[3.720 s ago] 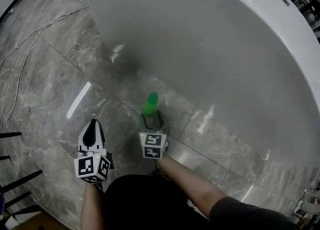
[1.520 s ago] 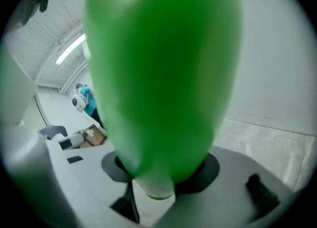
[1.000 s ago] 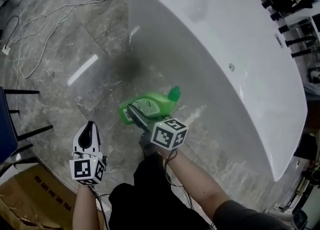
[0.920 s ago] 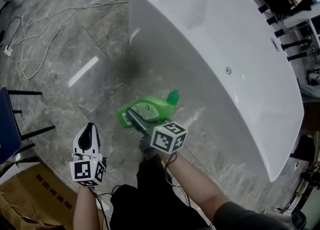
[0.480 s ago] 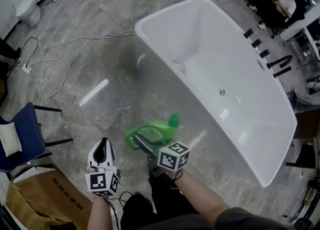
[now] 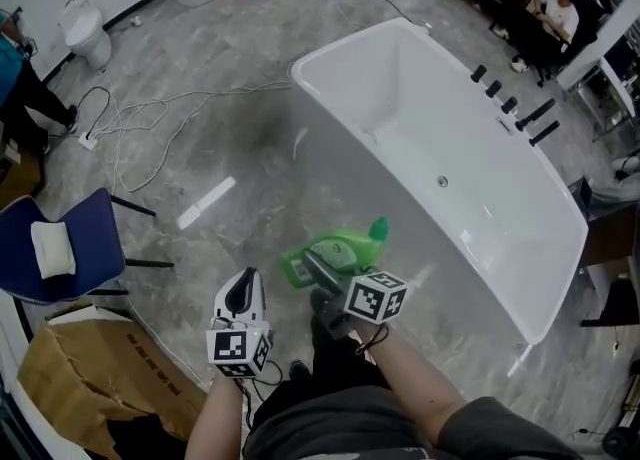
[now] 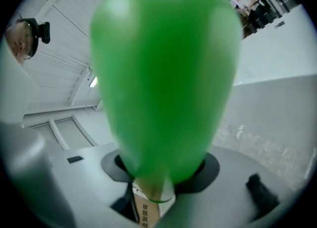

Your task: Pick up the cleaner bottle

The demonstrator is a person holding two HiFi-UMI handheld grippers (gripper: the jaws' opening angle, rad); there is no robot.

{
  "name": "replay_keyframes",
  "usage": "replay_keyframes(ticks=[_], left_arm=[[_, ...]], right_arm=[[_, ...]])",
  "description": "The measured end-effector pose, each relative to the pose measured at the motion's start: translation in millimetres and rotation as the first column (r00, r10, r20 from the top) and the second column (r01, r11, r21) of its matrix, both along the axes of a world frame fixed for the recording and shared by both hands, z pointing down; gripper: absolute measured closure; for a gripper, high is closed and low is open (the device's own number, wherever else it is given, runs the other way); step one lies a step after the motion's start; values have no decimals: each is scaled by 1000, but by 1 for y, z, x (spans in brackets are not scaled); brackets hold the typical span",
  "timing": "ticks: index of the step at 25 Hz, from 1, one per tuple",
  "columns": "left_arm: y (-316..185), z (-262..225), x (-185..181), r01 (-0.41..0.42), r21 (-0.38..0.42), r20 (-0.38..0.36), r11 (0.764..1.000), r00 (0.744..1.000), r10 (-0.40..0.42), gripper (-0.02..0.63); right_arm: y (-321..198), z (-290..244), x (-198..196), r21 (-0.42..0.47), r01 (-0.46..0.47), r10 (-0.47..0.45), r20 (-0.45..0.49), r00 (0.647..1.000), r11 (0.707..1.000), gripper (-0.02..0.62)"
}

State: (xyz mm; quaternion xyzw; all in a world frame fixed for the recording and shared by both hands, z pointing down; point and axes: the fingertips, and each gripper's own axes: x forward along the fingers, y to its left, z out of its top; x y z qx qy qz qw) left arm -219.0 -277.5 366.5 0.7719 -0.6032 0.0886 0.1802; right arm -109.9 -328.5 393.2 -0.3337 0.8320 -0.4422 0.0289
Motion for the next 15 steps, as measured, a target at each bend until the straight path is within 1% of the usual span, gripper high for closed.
replay_keyframes(ticks=[2,4,7,10,15], left_arm=[[29,-13,1,-13,15,-6,1000,1000,13,574],[56,-20,0,-23,24,-19,999,1000,23,574],[92,-17,6,-33,6,-44,999,998,34,574],[118,-15,16,-48,-4,-61,999,997,48,574],[151,-15,36,-97,-21,-78,995,992,95,574]], right_arm=[[25,-12,8,2,-40,40,0,999,999,394],[52,-21,16,-8,-80,80,18,997,997,394],[92,-30,34,-19,-124,125,16,992,992,394],[125,-38,53,-42,-169,170,31,985,985,394],[170,-45,79,-84,-223,229,68,971,971,394]])
